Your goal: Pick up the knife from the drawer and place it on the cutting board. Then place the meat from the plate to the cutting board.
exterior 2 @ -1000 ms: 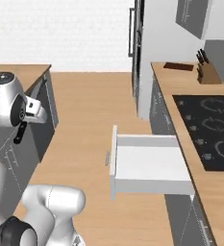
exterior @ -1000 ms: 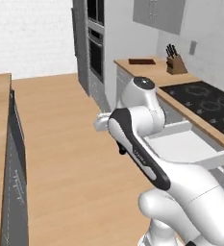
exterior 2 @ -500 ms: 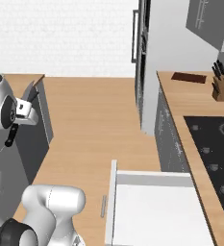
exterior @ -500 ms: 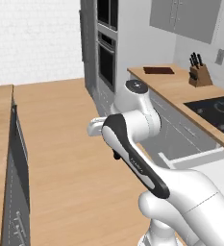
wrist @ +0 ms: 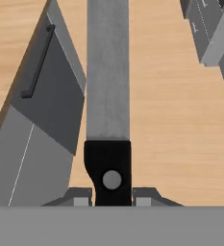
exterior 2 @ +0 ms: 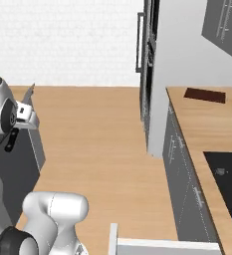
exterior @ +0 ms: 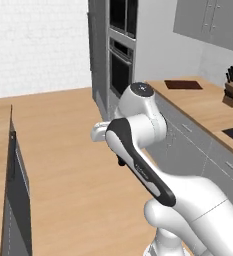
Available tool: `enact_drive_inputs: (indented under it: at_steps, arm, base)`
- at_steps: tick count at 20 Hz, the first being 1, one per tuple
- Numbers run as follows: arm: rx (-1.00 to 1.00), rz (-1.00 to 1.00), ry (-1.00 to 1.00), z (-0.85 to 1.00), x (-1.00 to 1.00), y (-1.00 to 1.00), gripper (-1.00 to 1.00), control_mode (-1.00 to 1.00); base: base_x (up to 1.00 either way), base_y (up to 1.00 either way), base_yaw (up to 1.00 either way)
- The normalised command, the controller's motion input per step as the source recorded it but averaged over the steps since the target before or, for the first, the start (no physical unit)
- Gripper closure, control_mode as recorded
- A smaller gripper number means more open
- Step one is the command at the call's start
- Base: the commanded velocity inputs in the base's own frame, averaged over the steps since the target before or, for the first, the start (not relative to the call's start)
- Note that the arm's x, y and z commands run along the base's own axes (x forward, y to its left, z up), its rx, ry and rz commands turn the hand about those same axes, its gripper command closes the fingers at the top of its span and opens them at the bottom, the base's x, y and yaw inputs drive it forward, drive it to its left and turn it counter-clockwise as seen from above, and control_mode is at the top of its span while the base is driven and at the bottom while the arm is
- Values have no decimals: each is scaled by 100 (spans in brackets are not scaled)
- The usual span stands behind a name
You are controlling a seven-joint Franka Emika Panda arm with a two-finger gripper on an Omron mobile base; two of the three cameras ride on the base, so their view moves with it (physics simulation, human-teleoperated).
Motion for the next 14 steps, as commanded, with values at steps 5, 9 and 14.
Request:
enact_drive_inputs:
  at_steps: [5,9,14]
  arm:
    - [0,0,0,0,0,0,100,100]
    - [0,0,0,0,0,0,100,100]
    - [0,0,0,0,0,0,100,100]
  base:
    - [100,19,-16]
    - [100,20,-29]
    - [100,21,-36]
